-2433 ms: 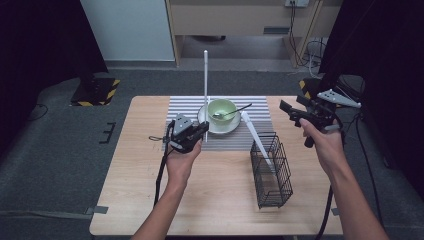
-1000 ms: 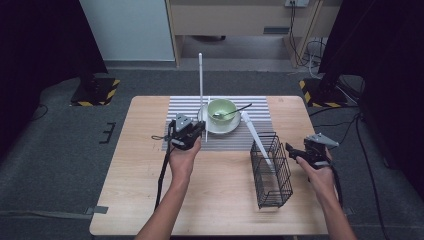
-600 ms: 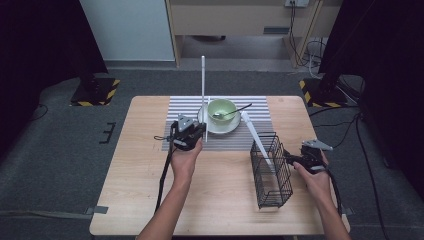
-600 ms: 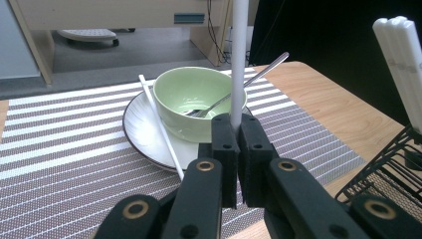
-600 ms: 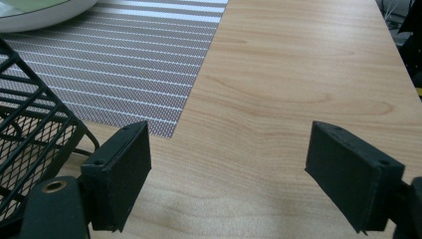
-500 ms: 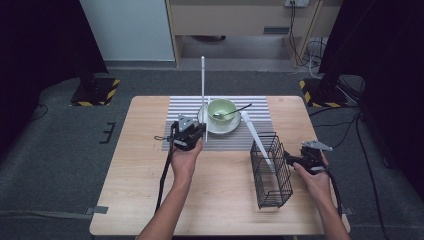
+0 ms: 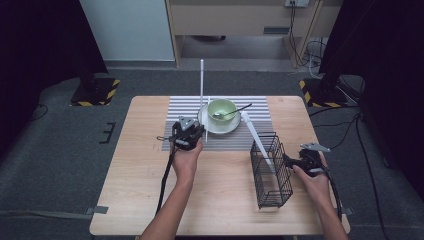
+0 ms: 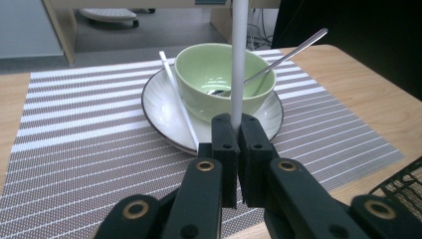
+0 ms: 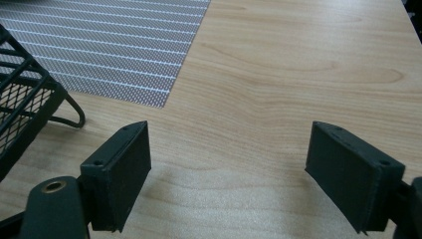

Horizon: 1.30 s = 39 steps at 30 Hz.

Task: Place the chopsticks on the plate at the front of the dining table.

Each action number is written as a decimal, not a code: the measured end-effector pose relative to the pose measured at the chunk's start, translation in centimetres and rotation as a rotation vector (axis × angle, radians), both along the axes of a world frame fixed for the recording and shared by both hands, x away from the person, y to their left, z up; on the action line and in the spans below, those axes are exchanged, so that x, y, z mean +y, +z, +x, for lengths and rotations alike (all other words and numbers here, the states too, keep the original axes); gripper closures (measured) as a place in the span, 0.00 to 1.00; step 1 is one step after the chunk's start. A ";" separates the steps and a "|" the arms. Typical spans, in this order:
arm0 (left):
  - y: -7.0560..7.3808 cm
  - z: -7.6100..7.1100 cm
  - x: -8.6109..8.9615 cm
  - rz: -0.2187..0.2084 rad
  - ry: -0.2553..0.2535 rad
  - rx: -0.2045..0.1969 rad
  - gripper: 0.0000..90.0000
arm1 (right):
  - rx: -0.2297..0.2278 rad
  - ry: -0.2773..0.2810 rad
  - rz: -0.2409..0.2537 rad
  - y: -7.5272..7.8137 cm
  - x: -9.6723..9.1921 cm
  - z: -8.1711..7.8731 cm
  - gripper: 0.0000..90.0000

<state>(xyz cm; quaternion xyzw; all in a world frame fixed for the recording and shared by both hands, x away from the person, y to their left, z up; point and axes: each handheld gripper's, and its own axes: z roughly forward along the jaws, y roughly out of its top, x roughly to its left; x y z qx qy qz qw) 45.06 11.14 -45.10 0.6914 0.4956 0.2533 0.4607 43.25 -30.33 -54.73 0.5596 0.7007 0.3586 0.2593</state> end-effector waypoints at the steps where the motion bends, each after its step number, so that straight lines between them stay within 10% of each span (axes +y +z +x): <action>1: -0.1 0.1 0.0 0.000 0.005 0.005 0.96 | 0.007 0.001 -0.005 0.0 0.0 0.0 0.19; 39: -3.7 2.8 -0.2 0.061 0.091 0.106 0.96 | 0.063 -0.008 -0.046 -0.3 -0.1 -0.3 0.16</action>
